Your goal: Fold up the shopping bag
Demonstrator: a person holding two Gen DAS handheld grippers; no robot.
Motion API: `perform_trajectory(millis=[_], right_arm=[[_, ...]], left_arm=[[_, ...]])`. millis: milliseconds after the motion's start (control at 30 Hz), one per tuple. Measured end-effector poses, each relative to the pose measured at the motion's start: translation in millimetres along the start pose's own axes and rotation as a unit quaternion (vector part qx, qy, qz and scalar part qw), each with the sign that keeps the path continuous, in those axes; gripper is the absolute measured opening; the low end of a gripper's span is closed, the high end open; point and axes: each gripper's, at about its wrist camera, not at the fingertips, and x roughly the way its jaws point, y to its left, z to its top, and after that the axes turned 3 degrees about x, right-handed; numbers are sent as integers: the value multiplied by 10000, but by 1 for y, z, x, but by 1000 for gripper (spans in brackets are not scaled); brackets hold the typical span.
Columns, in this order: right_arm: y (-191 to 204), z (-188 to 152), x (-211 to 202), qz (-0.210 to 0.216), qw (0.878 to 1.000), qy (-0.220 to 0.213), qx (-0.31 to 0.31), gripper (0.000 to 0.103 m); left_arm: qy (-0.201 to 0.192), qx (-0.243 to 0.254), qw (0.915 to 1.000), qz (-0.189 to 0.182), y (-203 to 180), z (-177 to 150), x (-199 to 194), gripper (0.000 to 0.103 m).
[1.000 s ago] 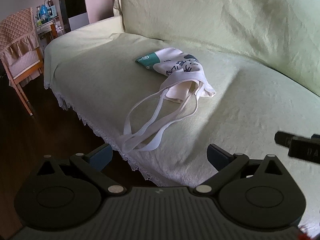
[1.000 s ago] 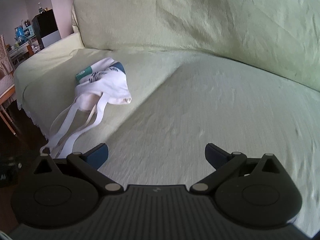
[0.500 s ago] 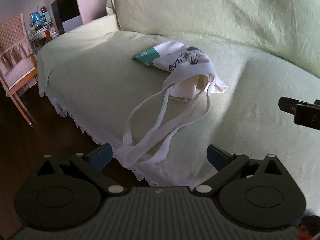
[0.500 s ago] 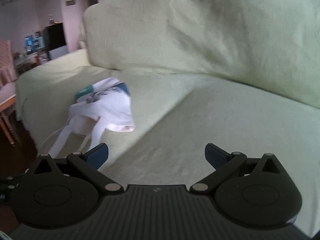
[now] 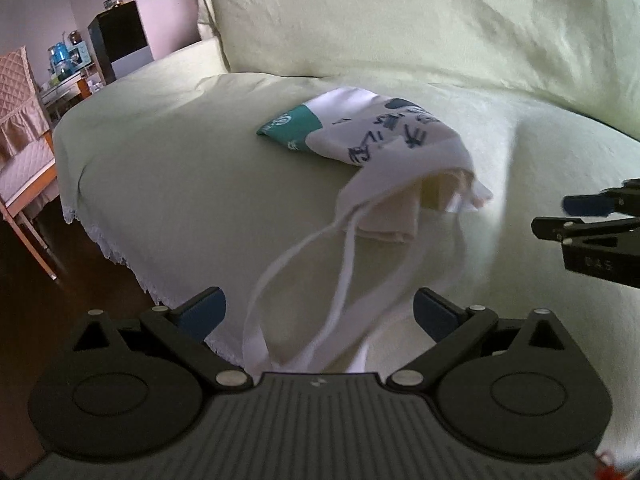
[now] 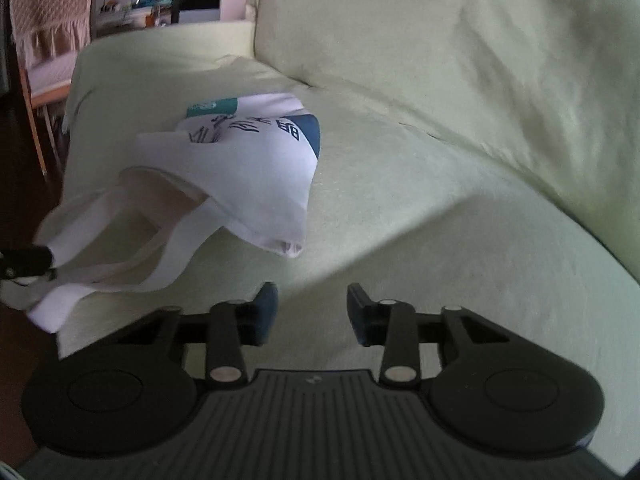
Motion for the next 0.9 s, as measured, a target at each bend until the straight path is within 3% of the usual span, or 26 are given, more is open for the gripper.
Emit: perform_trajectory(millis=[33,67,100,167,233,333,367,400,433,533,700,833,900], right_arm=[[2,2,7,-9,10000,-20,-81,42],[3,4,12,-20,9999,-45,-157,59],[6,5,17,-35,9997,-76,-225,67],[11,9,27,-66,9993,-122,-358,67],[14,13,40,-37,9992,-55,-404,62],[15,19,59,88,9992,33,-391,46],[16,20,64,161,9991,38,-391,34],[16,21,68,233,9989,43,-392,13],[16,21,70,216,9990,23,-390,10],[13,20,55,187,9991,-224,-322,8],[-10,20,-16,-416,9950,-737,-522,4],[-45,8,-79,-1336,9862,-826,-521,4],[-64,-9,-108,-2025,9744,-661,-720,5]], left_arm=[[-2,-22,10000,1,1,1,3,101],[4,-22,10000,1,1,2,6,101],[17,-6,10000,1,1,2,9,101],[38,-1,10000,0,2,2,13,101],[58,-4,10000,-2,3,2,16,101],[88,-9,10000,-5,4,2,20,101],[98,-11,10000,-6,5,2,21,101],[108,-13,9999,-7,5,2,23,101],[114,-17,9999,-2,5,2,23,101],[106,-18,9999,-2,7,2,17,101],[-16,-5,10000,-57,8,1,-4,101],[-143,148,9995,-238,-4,1,-26,101],[-238,195,9985,-444,-14,1,-41,101]])
